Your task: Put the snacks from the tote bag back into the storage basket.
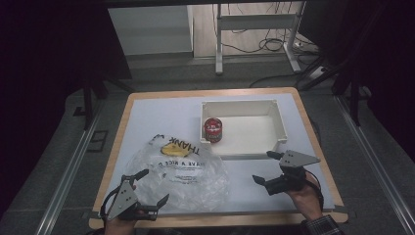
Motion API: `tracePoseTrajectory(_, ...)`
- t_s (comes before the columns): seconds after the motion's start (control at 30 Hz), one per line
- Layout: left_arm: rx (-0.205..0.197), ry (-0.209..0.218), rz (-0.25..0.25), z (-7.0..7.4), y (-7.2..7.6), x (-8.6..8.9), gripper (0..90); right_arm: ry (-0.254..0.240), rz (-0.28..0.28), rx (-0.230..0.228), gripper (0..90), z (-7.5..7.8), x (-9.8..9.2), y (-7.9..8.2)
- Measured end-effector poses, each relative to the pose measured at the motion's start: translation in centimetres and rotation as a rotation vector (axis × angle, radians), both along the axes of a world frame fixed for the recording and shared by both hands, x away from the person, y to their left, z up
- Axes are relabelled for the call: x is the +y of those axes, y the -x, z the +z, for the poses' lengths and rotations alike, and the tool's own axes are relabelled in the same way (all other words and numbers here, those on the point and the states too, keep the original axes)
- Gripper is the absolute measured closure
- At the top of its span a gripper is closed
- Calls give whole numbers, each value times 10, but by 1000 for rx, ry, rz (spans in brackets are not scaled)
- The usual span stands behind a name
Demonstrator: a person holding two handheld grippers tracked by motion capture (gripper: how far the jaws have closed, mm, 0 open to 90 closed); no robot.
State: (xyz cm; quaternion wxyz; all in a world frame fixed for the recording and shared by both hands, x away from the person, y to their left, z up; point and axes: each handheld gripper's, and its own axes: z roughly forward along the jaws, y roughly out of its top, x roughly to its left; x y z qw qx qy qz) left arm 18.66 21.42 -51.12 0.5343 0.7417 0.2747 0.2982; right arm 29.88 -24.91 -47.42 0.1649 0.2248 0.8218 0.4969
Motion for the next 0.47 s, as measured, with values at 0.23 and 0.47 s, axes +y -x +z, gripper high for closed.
tracePoseTrajectory(0.23, 0, 0, 0, 0, 0, 0, 23, -5, -25, 7, 28, -3, -10, 6)
tracePoseTrajectory(0.47, 1, 3, 0, 0, 0, 0, 23, -18, -31, 14, 28, -3, -15, 10)
